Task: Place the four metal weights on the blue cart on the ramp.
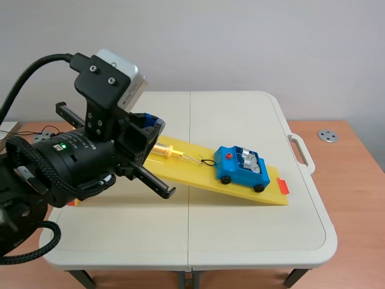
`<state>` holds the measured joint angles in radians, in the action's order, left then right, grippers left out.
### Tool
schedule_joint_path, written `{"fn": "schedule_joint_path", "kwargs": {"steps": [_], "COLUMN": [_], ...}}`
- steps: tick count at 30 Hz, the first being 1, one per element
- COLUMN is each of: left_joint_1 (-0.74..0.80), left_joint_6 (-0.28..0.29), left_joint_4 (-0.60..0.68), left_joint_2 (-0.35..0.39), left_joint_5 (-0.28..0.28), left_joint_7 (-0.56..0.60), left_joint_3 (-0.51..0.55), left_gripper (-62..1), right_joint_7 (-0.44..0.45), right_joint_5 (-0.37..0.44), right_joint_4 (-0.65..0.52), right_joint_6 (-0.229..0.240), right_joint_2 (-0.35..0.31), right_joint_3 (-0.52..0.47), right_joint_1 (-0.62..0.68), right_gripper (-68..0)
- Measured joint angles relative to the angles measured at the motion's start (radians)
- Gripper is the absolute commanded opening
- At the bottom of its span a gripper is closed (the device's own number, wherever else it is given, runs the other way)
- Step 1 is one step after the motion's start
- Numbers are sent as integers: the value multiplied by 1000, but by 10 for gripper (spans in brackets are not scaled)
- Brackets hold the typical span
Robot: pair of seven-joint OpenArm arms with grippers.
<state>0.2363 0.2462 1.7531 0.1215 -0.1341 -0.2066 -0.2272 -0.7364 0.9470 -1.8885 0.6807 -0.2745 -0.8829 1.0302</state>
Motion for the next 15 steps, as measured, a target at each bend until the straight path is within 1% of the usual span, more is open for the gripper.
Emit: {"fn": "schedule_joint_path", "kwargs": {"steps": [2,5,12,15], "left_joint_1": [-5,-15,-32,-37], "left_joint_6": [-22,-43,-71,-79], "left_joint_4": [-14,-44,-164,-206], "left_joint_2": [0,0,0,0], "left_joint_5": [-14,-27,-26,-26], "left_joint_7": [1,1,10,18], "left_joint_3": [0,0,0,0], "left_gripper": [-582,-582,-582,-582], "right_joint_7": [-14,-24,-25,-24], "right_joint_5": [16,31,31,31], "right_joint_4": [-1,-3,-3,-3], "right_joint_6": [13,19,19,19], "right_joint_2": [16,36,69,69], "right_joint_3": [-21,-42,-45,-45], "right_joint_1": [31,69,104,104], "right_gripper": [-462,-462,-462,-462]}}
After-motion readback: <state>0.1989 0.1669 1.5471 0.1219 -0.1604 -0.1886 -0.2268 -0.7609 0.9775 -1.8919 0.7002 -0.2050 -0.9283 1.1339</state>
